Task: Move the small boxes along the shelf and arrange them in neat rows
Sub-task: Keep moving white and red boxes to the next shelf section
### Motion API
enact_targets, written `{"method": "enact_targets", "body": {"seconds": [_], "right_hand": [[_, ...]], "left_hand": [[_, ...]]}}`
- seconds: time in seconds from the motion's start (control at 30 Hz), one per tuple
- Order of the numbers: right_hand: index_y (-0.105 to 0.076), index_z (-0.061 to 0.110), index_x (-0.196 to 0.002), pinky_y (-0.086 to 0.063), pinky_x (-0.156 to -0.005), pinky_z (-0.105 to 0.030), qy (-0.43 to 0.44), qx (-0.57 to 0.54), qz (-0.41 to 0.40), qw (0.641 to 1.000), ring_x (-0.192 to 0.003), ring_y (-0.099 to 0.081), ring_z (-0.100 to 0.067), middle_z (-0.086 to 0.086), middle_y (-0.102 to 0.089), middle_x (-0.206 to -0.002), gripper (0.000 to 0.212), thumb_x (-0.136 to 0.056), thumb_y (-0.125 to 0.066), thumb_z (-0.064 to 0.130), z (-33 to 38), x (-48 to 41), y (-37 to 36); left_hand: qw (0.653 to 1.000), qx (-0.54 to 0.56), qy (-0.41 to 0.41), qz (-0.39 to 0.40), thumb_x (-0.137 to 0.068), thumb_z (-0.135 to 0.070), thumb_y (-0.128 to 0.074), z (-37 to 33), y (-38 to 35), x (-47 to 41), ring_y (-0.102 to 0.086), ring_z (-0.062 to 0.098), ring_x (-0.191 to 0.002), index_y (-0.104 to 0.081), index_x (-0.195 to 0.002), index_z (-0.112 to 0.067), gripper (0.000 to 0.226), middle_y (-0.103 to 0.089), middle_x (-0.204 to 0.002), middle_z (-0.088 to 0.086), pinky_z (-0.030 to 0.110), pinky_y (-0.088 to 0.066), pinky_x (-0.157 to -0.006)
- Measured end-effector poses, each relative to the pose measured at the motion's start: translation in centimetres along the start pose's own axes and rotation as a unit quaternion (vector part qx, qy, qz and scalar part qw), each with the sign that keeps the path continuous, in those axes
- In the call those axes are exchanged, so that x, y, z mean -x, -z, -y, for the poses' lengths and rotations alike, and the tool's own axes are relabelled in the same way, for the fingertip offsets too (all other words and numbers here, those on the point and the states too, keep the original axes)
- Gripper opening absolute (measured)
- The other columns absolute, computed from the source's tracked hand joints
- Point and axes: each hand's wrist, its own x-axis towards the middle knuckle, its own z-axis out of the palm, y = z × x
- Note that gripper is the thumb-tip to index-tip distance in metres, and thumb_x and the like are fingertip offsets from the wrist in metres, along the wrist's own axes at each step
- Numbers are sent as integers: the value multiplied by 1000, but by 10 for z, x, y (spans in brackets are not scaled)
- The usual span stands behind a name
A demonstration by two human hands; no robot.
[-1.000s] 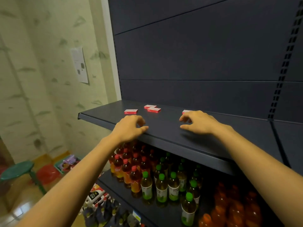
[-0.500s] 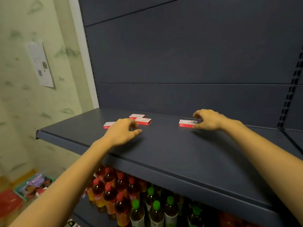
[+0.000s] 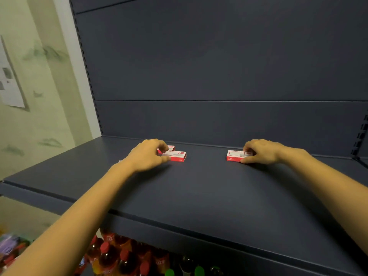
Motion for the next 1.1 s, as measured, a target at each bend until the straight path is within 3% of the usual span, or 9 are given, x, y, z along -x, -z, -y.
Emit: {"method": "enact_targets", "body": {"seconds": [0.13,0.3,0.47,0.73,1.1], "right_hand": [[-46,20,-123,-38,-79,-30,-23,4,-40,999,-107,-51,-19,0,-50,-124,48,-86,-53,51,18,13,4],[-47,23,-120,-39,-77,-31,-35,7,-81,996,-107,-53,-19,3,-51,-123,46,-86,-52,53,48,38,4],[-47,24,-119,-41,-77,-30,-49,-10,-102,994,-103,-52,-17,4,-52,-123,46,-85,-53,53,68,62,-1],[-49,25,-117,-42,-78,-32,-110,-27,-136,984,-103,-54,-16,6,-52,-121,44,-85,-53,54,65,109,-8],[-49,28,-115,-37,-70,-29,-231,0,-183,956,-93,-53,-14,8,-52,-114,44,-83,-53,57,-5,239,-1]], "left_hand": [[998,1,-44,53,-80,-26,-68,17,-2,-24,-54,18,-107,-55,-121,-13,45,-57,-125,4,37,-45,-95],[985,-39,-111,128,-80,-27,-69,25,-11,-56,-39,21,-126,-42,-133,-12,62,-41,-139,5,34,-35,-104],[969,-41,-143,198,-81,-24,-68,30,-11,-79,-39,21,-123,-54,-123,-11,46,-41,-135,7,25,-31,-97],[955,19,-259,140,-79,-25,-70,2,-11,-74,-53,19,-96,-58,-111,-14,36,-58,-113,5,30,-42,-85],[902,143,-400,76,-70,-28,-78,-158,-35,-27,-58,15,-86,-64,-100,-18,35,-62,-96,-4,25,-45,-75]]}}
